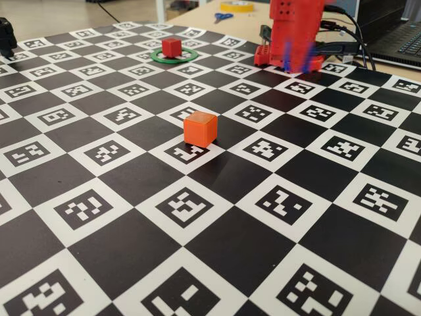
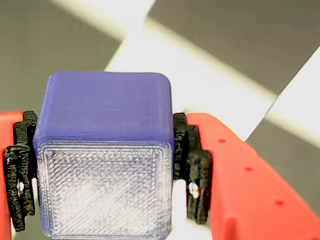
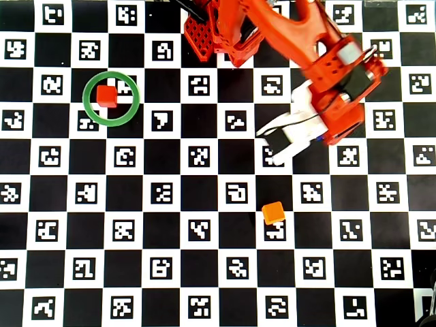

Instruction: Grab the red cube then put it in the green circle then put the blue cube on top and finally the orange cube on top

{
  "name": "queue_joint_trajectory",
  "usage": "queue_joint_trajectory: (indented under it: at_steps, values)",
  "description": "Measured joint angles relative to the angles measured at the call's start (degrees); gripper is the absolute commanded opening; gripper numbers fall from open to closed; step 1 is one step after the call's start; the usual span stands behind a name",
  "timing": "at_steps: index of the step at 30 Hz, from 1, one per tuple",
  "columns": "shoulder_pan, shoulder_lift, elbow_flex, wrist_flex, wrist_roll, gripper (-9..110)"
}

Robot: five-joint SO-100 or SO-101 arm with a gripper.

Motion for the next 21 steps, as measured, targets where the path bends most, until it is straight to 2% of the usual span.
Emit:
queue_joint_trajectory:
  at_steps: [5,7,12,16,21]
  values:
    - [24.52,2.99,-4.57,6.77,-13.97,8]
    - [35.51,4.22,-5.10,7.56,-20.48,8]
    - [55.55,5.36,-5.10,7.65,-35.95,8]
    - [67.85,5.45,-5.01,6.59,-45.70,8]
    - [77.26,5.45,-5.01,3.25,-52.21,8]
